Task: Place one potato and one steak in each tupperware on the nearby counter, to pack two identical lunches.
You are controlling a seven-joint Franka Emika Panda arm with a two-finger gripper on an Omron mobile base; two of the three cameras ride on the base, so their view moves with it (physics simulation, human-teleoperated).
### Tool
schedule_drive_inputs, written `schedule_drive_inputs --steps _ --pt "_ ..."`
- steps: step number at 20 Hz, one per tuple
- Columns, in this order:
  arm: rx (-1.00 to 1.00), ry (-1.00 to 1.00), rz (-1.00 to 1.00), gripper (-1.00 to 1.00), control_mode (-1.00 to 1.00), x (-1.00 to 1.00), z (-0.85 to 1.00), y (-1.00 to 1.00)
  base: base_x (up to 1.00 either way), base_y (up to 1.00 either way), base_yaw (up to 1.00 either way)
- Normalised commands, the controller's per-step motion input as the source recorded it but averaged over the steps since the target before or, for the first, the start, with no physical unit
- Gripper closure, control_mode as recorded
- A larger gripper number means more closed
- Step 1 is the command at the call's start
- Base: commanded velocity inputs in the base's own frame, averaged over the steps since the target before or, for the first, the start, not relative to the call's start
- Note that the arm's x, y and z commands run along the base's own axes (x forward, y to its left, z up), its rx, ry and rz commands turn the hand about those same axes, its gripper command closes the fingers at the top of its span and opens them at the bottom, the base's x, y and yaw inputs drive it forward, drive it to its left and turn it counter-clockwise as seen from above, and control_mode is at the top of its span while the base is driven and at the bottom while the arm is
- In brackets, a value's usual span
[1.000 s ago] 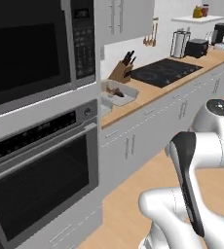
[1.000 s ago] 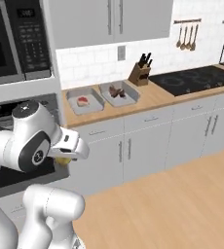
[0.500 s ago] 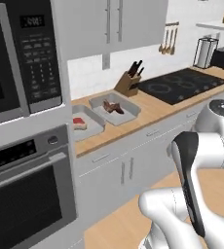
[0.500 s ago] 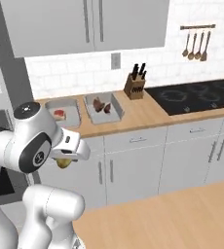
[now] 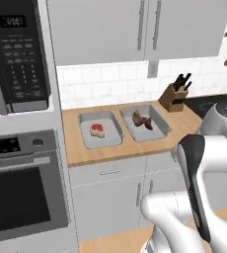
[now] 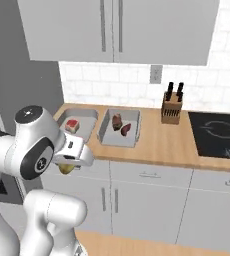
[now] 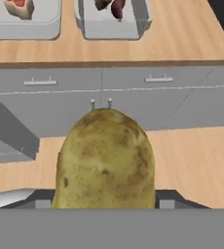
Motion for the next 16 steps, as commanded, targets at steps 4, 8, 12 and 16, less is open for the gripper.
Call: schedule_drive_inputs --steps 4,8,12,16 --pt "0.00 0.00 0.00 1.00 1.00 0.00 0.00 0.00 0.69 -0.29 0.67" --pt "0.00 0.00 0.00 1.00 1.00 0.00 0.00 0.00 0.71 -0.09 0.10" --pt "0.00 0.00 0.00 1.00 1.00 0.00 0.00 0.00 0.81 0.00 -0.05" --pt "0.00 0.00 0.00 1.00 1.00 0.00 0.00 0.00 0.20 0.00 -0.02"
